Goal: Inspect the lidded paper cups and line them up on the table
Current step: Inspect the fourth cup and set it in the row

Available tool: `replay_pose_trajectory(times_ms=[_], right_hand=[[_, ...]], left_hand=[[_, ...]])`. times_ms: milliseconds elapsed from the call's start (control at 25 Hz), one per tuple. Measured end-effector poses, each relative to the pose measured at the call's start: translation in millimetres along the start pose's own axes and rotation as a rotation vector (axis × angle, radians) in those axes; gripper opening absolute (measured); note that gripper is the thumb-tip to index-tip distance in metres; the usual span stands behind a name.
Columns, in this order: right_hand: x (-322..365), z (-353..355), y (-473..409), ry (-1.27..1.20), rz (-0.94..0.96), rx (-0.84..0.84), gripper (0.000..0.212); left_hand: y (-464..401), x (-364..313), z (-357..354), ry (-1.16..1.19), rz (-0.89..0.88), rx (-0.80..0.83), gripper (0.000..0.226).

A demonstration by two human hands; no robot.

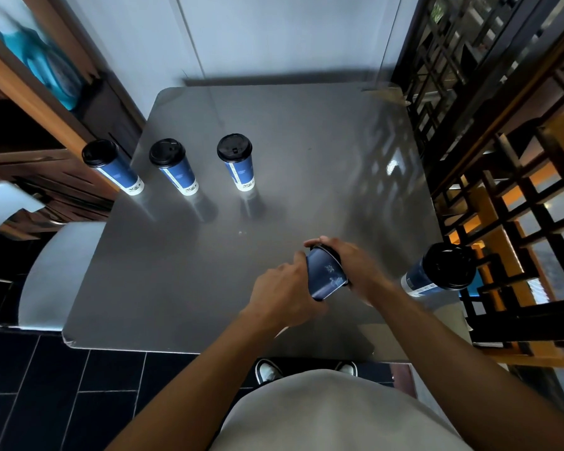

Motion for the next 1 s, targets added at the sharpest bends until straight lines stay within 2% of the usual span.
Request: replay_pose_trajectory(times_ms=[360,440,520,600,720,800,880,1000], right_hand=[[1.4,-9.6,7.0,0.107,0.076,0.014,0.046],[2.9,-8.7,7.1,0.165,0.087,0.016,0.041],[4.6,-6.2,5.2,0.152,0.052,0.022,0.047],[4.5,-2.3,0.7,-0.073,-0.012,0.023,0.052],[6.4,-1.7,-0.2,-0.392,-0.016,0.019,0.036],[5.9,-5.3,0.3,-0.424,0.019,0.037,0.032],[5.4,-10.2,2.7,-0.392,0.032,0.045,0.036],[0.7,-16.3,0.2,-0.384,-0.011,-0.024,0.031]], left_hand=[[2.9,0.9,-7.4,-0.004,0.022,0.055,0.091],[4.7,1.1,-10.8,0.036,0.024,0.04,0.09],[6.9,4.7,-14.7,0.143,0.063,0.026,0.086],[8.1,14.1,-21.3,0.429,0.151,-0.005,0.086],[6.3,27.5,-25.8,1.037,0.331,-0.169,0.088],[4.1,29.3,-23.4,1.324,0.402,-0.275,0.075],[2.2,25.7,-25.5,1.539,0.463,-0.303,0.06],[0.3,20.6,-32.0,1.726,0.538,-0.282,0.072]])
Point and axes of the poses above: each hand's wrist, its own y-axis away from the middle knuckle, its own z-axis out of the back of the hand, x = y × z, the point moved 8 cm from there along -y, towards the middle knuckle, and after that the axes turned 12 degrees about -z, right-handed, at the moved point
